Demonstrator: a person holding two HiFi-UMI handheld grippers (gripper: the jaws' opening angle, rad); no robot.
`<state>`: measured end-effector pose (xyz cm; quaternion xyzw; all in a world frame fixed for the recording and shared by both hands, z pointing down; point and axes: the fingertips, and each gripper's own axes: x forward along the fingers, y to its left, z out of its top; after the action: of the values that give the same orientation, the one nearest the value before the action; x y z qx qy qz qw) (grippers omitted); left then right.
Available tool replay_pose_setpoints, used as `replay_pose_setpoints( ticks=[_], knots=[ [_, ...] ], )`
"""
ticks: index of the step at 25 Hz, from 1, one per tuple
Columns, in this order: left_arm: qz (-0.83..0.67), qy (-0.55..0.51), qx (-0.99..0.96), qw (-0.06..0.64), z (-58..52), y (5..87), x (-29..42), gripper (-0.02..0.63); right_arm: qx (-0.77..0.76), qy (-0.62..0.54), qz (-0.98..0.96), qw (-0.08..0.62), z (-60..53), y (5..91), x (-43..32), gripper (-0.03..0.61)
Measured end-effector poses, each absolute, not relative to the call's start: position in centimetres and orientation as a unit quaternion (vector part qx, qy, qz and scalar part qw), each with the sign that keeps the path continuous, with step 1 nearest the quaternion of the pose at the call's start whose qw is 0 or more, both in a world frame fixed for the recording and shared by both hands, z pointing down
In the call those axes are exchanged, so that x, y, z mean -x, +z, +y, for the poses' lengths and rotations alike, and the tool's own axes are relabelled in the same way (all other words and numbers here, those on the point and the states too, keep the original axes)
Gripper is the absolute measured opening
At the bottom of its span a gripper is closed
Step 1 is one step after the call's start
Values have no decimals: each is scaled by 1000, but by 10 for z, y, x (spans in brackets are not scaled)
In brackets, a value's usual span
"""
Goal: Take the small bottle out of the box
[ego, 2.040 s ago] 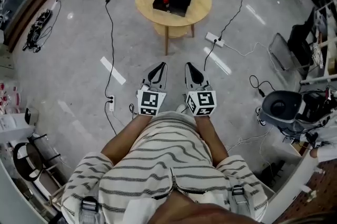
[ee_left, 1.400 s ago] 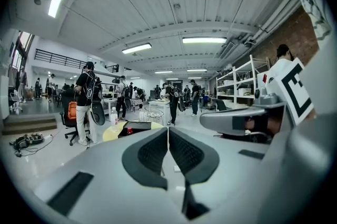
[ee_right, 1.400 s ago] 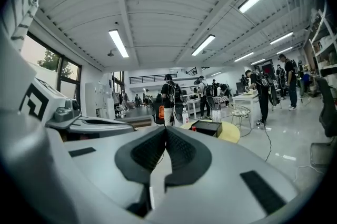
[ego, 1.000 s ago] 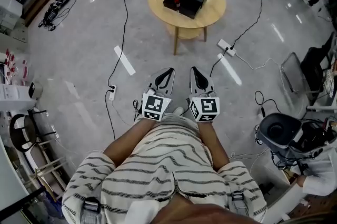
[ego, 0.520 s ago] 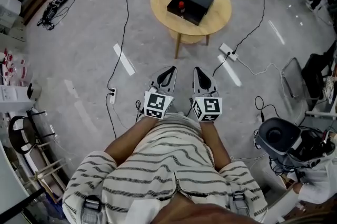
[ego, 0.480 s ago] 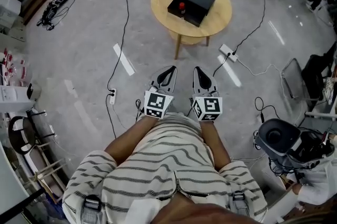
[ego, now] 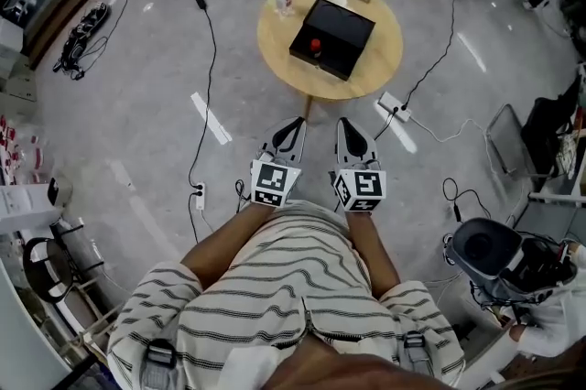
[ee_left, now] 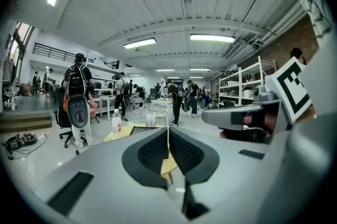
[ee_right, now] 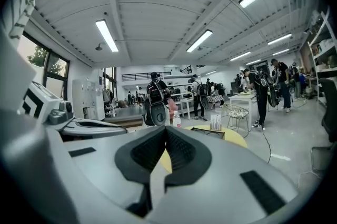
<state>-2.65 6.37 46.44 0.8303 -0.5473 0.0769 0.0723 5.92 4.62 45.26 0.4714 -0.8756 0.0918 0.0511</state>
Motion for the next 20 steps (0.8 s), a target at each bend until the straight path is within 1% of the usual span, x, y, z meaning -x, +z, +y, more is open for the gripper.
replay_pose_setpoints(
  ticks=[7, 12, 20],
  knots=[
    [-518, 81, -848, 72, 11, 462, 56, 26, -491, 94, -864, 59, 0, 451, -27, 17],
    [-503, 79, -858, 70, -23, 459, 75, 26, -526, 93, -843, 61, -33, 447, -18, 18],
    [-474, 73, -875, 64, -60, 463, 91, 26, -546, 90, -831, 61, -63, 453, 4, 18]
  ],
)
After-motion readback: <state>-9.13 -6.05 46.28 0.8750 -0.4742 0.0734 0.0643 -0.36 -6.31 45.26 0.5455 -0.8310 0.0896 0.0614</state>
